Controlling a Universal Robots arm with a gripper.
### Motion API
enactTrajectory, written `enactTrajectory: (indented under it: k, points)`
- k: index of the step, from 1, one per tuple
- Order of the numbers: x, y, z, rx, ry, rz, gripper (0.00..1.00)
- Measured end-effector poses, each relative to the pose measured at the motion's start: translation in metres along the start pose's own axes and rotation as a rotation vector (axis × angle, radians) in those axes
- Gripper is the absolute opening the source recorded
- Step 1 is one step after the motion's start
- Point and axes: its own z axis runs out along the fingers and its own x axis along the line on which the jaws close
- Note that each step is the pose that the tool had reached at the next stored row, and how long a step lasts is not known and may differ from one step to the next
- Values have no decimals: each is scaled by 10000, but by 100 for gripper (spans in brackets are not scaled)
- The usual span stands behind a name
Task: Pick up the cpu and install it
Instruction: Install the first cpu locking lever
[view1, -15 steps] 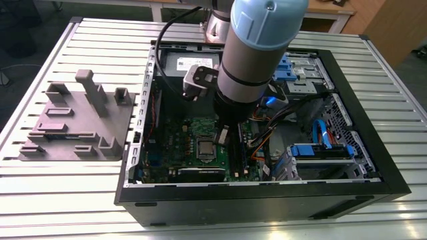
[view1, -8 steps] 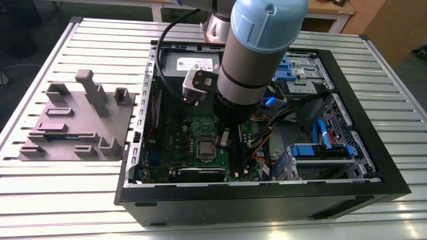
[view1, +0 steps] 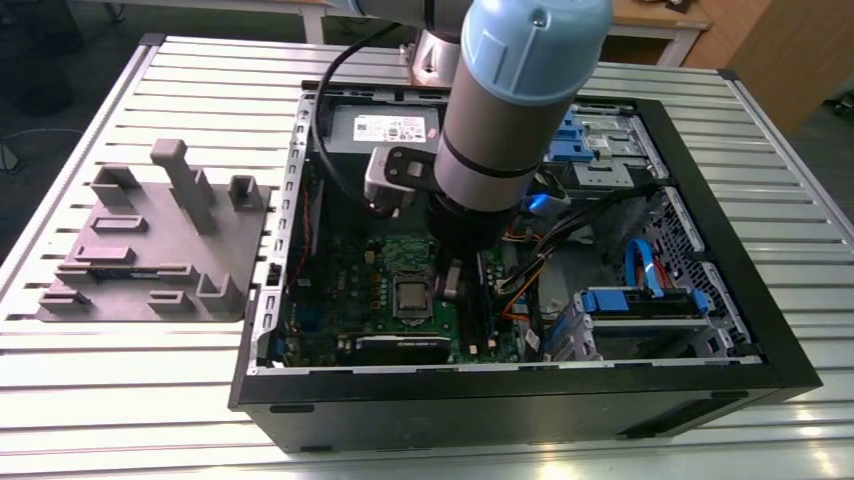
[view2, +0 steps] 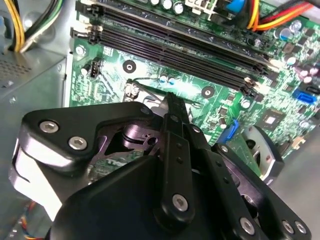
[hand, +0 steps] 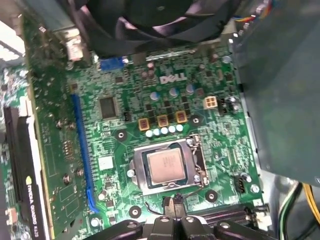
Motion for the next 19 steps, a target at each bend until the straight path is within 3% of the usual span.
enactTrajectory:
  k: [4,10,14,19]
  points:
    - [0,-2,28,-16,50,-555,10]
    - [6,19,59,14,282,-741,10]
    - [8,24,112,22,355,-867,10]
    - [9,23,137,46,548,-1119,10]
